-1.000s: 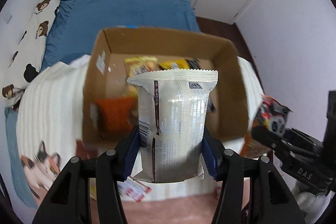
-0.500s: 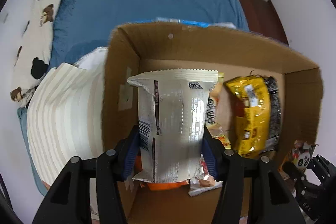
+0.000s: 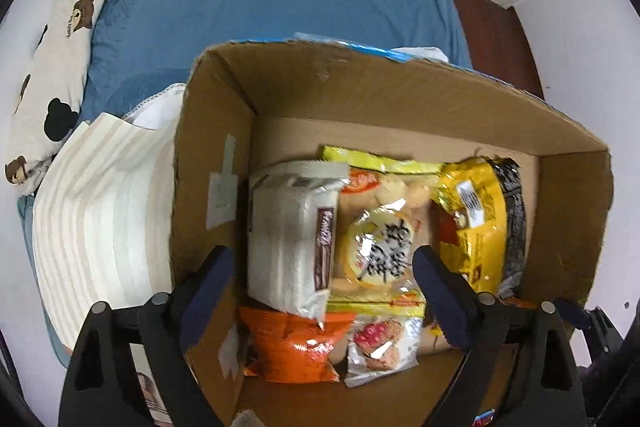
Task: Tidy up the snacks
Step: 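Place both packets into the box and open both tools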
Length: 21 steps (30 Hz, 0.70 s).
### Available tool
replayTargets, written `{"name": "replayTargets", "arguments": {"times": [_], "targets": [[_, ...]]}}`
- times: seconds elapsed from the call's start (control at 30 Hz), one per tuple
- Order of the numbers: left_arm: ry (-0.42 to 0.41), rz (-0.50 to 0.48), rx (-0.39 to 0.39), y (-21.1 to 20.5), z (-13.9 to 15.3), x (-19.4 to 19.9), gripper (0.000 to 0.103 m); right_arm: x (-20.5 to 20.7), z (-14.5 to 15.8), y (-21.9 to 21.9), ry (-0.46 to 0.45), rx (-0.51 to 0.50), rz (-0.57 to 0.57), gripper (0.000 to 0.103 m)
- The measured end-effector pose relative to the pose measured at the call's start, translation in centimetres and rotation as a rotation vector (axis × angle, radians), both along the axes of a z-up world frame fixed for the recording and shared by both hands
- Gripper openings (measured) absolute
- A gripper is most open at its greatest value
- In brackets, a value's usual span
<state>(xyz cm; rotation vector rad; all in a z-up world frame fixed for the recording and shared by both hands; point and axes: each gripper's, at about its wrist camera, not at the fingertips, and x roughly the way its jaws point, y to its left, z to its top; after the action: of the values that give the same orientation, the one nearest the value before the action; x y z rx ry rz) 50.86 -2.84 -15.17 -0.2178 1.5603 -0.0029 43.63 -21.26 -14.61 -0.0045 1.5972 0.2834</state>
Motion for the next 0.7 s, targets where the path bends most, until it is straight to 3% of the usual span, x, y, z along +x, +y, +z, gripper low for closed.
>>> {"name": "replayTargets", "arguments": {"times": [0.3,0.4,0.7], "targets": [[-0.058,-0.016,-0.042,-1.5,1.7,-3.7,0.092,-1.4,0.2,-0.1,-0.032,0.009,-0.055,0.101],[-0.113,-0.021,-0.039,-2.1,2.9,-5.9,0.092,-2.0,0.6,0.0,-0.051,-0.004,-0.057,0.101],[-0.279,-0.013,0.046,-2.9,5.6,-12.1,0.092,-5.8,3.5,0.4,-0.199,-0.032,-0.065,0.101]]}}
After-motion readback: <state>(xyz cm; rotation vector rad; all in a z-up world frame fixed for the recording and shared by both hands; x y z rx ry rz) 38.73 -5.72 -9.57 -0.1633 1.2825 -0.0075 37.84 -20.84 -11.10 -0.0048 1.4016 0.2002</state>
